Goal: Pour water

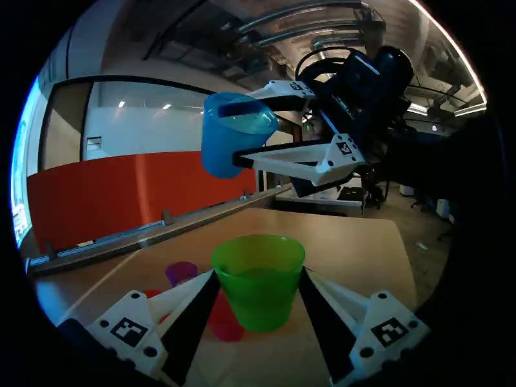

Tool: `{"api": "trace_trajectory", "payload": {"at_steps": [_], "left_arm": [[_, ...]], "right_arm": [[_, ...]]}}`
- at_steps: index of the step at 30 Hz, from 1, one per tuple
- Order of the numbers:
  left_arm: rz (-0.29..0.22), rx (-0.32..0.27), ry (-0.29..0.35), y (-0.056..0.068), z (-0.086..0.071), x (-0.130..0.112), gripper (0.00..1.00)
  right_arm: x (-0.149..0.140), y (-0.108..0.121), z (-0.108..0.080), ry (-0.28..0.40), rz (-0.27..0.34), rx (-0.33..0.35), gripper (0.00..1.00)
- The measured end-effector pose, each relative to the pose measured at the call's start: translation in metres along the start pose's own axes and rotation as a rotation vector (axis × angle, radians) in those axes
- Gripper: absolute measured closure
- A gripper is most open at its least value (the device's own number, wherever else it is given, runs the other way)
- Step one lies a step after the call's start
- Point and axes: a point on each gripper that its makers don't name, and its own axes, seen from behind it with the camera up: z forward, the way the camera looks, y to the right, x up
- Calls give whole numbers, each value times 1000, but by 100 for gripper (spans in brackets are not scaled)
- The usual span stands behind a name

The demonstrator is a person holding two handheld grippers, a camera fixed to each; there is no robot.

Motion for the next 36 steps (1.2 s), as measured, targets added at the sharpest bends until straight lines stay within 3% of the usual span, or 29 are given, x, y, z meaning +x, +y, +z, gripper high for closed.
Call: {"api": "trace_trajectory", "payload": {"at_steps": [3, 12, 18, 30, 36], "left_arm": [[0, 0, 0, 0, -1, 1, 17], [2, 6, 1, 0, -3, 2, 17], [2, 7, 2, 0, -3, 3, 17], [-2, 14, 2, -3, -5, 3, 17], [-1, 18, -1, -4, -8, 3, 17]], "right_arm": [[-1, 1, -1, 9, 74, -2, 12], [-5, 2, -4, 17, 185, -5, 12], [-4, -7, -4, 21, 298, 16, 12], [-7, -5, -6, 35, 594, 5, 12], [-5, -7, -7, 43, 662, 16, 12]]}}
